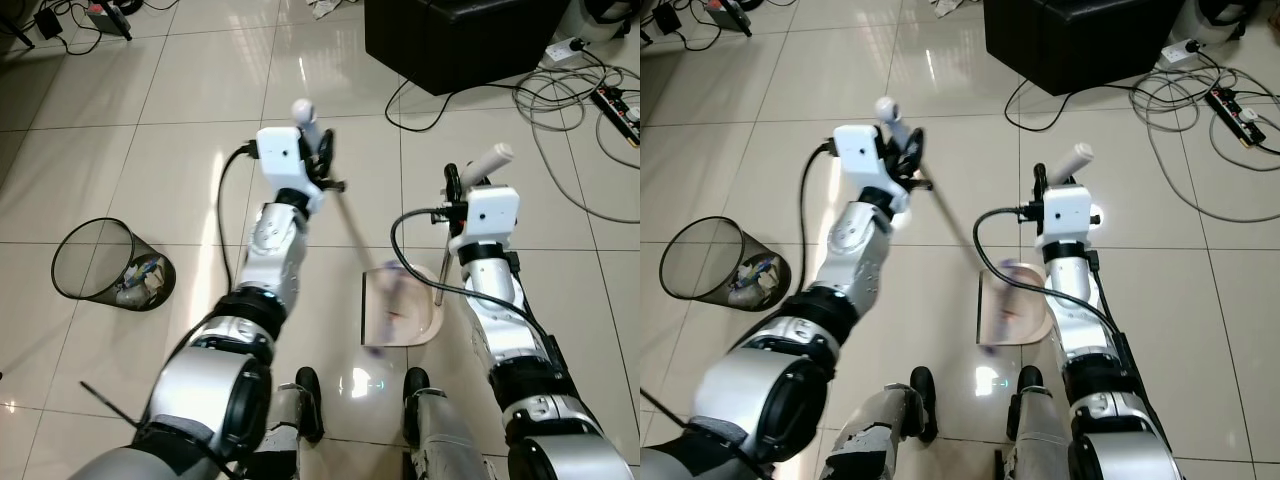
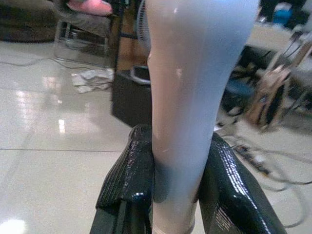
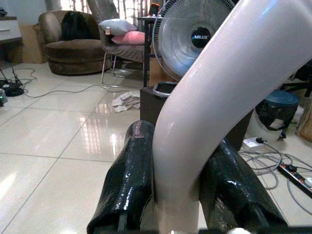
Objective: Sweep floor
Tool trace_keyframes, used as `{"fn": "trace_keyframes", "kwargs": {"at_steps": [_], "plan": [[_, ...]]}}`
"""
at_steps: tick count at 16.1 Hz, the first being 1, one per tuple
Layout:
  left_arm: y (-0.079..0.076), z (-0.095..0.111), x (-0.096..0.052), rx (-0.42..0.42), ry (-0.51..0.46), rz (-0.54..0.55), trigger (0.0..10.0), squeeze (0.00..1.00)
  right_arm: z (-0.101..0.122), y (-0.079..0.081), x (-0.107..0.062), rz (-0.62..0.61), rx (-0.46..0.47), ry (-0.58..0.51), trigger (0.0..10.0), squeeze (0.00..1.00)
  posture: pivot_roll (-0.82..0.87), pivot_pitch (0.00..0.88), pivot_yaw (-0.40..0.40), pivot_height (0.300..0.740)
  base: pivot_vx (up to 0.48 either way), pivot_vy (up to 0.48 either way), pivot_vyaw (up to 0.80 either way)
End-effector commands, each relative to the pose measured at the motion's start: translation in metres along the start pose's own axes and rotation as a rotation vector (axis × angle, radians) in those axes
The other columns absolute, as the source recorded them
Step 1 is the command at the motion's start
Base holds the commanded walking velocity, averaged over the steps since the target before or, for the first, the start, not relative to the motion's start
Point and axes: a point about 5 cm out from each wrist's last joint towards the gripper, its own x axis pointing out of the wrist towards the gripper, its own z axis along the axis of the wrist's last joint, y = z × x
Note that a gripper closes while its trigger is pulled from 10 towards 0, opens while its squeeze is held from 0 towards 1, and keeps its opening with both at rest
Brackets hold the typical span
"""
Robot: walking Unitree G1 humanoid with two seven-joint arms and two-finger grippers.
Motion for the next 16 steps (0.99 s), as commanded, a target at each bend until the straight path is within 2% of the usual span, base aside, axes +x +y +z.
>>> {"fn": "trace_keyframes", "kwargs": {"at_steps": [1, 3, 4, 6, 8, 9, 10, 11, 13, 14, 15, 16], "plan": [[0.001, 0.005, 0.002, -0.020, -0.019, -0.011, 10.0, 0.00, -0.006, 0.004, -0.004, 0.001, 0.011, 0.035, 10.0, 0.00, 0.11, 0.331, 0.174, 0.740, 0.000, 0.000, 0.00], [-0.006, 0.008, 0.005, -0.019, -0.020, -0.093, 10.0, 0.00, -0.007, 0.004, -0.005, -0.006, 0.015, 0.041, 10.0, 0.00, 0.11, 0.314, 0.177, 0.740, 0.000, 0.000, 0.00], [-0.007, 0.010, 0.006, 0.006, -0.018, -0.134, 10.0, 0.00, -0.007, 0.004, -0.005, -0.009, 0.014, 0.043, 10.0, 0.00, 0.11, 0.307, 0.177, 0.740, 0.000, 0.000, 0.00], [-0.006, 0.021, 0.006, 0.156, -0.028, -0.298, 10.0, 0.00, -0.008, -0.002, -0.007, -0.029, 0.016, 0.045, 10.0, 0.00, 0.10, 0.280, 0.175, 0.740, 0.000, 0.000, 0.00], [0.000, 0.031, 0.007, 0.214, -0.040, -0.368, 10.0, 0.00, -0.008, -0.008, -0.008, -0.054, 0.027, 0.046, 10.0, 0.00, 0.09, 0.260, 0.175, 0.740, 0.000, 0.000, 0.00], [0.008, 0.039, 0.007, 0.257, -0.048, -0.400, 10.0, 0.00, -0.008, -0.013, -0.010, -0.072, 0.031, 0.041, 10.0, 0.00, 0.09, 0.250, 0.177, 0.740, 0.000, 0.000, 0.00], [0.022, 0.052, 0.009, 0.283, -0.055, -0.399, 10.0, 0.00, -0.007, -0.020, -0.013, -0.096, 0.035, 0.034, 10.0, 0.00, 0.08, 0.222, 0.176, 0.740, 0.000, 0.000, 0.00], [0.025, 0.054, 0.009, 0.282, -0.055, -0.395, 10.0, 0.00, -0.007, -0.021, -0.013, -0.101, 0.036, 0.035, 10.0, 0.00, 0.08, 0.222, 0.176, 0.740, 0.000, 0.000, 0.00], [0.046, 0.059, 0.003, 0.331, -0.028, -0.376, 10.0, 0.00, -0.001, -0.029, -0.015, -0.121, 0.081, 0.017, 10.0, 0.00, 0.06, 0.182, 0.173, 0.740, 0.000, 0.000, 0.00], [0.054, 0.057, -0.002, 0.349, -0.012, -0.356, 10.0, 0.00, 0.001, -0.029, -0.014, -0.115, 0.100, 0.031, 10.0, 0.00, 0.05, 0.167, 0.174, 0.740, 0.000, 0.000, 0.00], [0.070, 0.051, -0.011, 0.394, 0.026, -0.312, 10.0, 0.00, 0.007, -0.031, -0.011, -0.114, 0.123, 0.050, 10.0, 0.00, 0.04, 0.154, 0.169, 0.740, 0.000, 0.000, 0.00], [0.091, 0.041, -0.026, 0.443, 0.088, -0.214, 10.0, 0.00, 0.021, -0.036, -0.005, -0.140, 0.145, 0.031, 10.0, 0.00, 0.02, 0.136, 0.161, 0.740, 0.000, 0.000, 0.00]]}}
